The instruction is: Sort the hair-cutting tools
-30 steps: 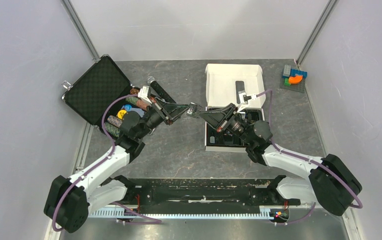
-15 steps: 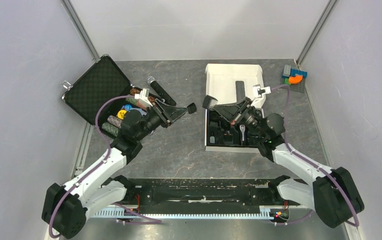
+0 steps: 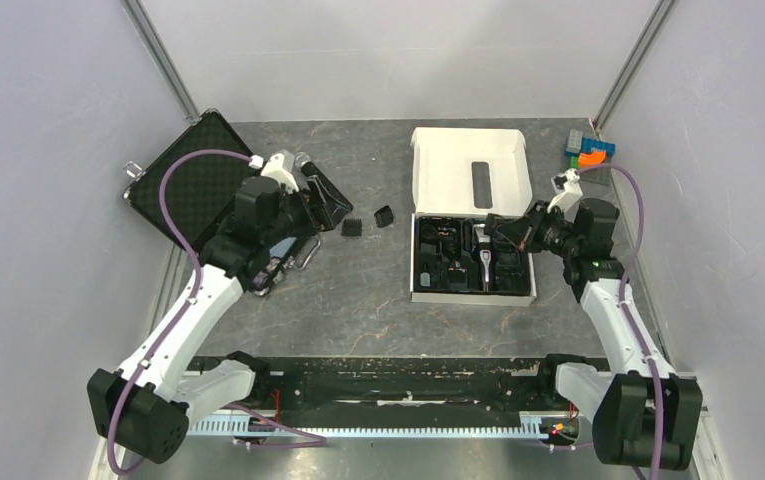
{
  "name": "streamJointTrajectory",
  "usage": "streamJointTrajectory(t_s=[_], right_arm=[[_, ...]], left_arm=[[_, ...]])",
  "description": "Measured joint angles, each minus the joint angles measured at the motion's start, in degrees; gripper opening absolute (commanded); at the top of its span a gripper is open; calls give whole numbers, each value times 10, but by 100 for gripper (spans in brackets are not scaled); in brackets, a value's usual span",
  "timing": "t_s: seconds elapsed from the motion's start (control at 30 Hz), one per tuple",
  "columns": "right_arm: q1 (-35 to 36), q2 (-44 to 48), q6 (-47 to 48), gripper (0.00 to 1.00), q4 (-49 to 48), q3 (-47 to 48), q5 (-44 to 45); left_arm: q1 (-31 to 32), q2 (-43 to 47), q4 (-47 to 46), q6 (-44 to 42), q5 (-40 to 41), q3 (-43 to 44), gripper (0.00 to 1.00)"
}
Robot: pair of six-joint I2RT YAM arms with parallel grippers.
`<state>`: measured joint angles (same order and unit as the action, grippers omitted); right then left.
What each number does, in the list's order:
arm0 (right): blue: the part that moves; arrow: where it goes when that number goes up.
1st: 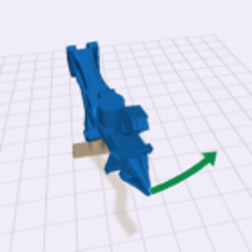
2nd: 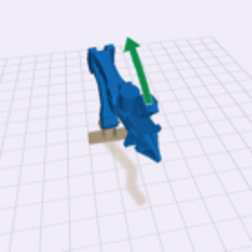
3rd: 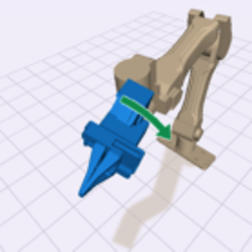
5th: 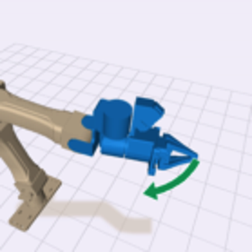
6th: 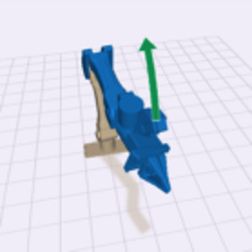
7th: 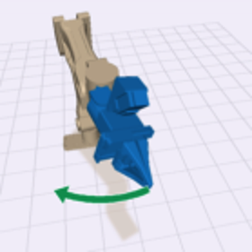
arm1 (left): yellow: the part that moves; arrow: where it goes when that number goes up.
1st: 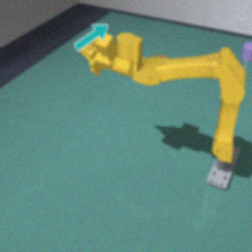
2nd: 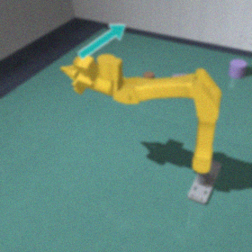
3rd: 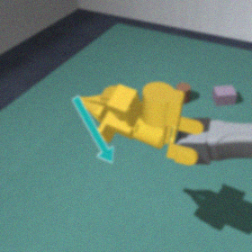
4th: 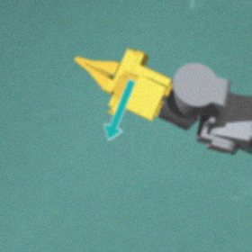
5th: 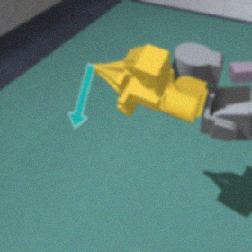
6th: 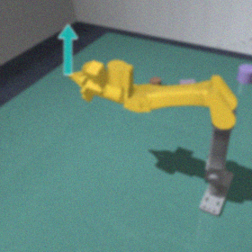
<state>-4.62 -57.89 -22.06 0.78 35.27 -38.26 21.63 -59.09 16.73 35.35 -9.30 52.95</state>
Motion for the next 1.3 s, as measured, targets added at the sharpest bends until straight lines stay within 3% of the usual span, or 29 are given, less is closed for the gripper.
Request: streamJointTrajectory(t_s=[0.1,0.33,0.63,1.3], right_arm=[[-26,-16,50,0,75,5,11],[-58,-56,130,0,193,29,80],[-62,-85,168,0,224,39,89],[-65,-173,187,0,257,100,40]], left_arm=[[-5,-8,57,-57,32,12,100],[12,6,121,-132,138,14,100],[69,31,144,-175,245,14,100],[75,39,146,-176,272,14,100]])
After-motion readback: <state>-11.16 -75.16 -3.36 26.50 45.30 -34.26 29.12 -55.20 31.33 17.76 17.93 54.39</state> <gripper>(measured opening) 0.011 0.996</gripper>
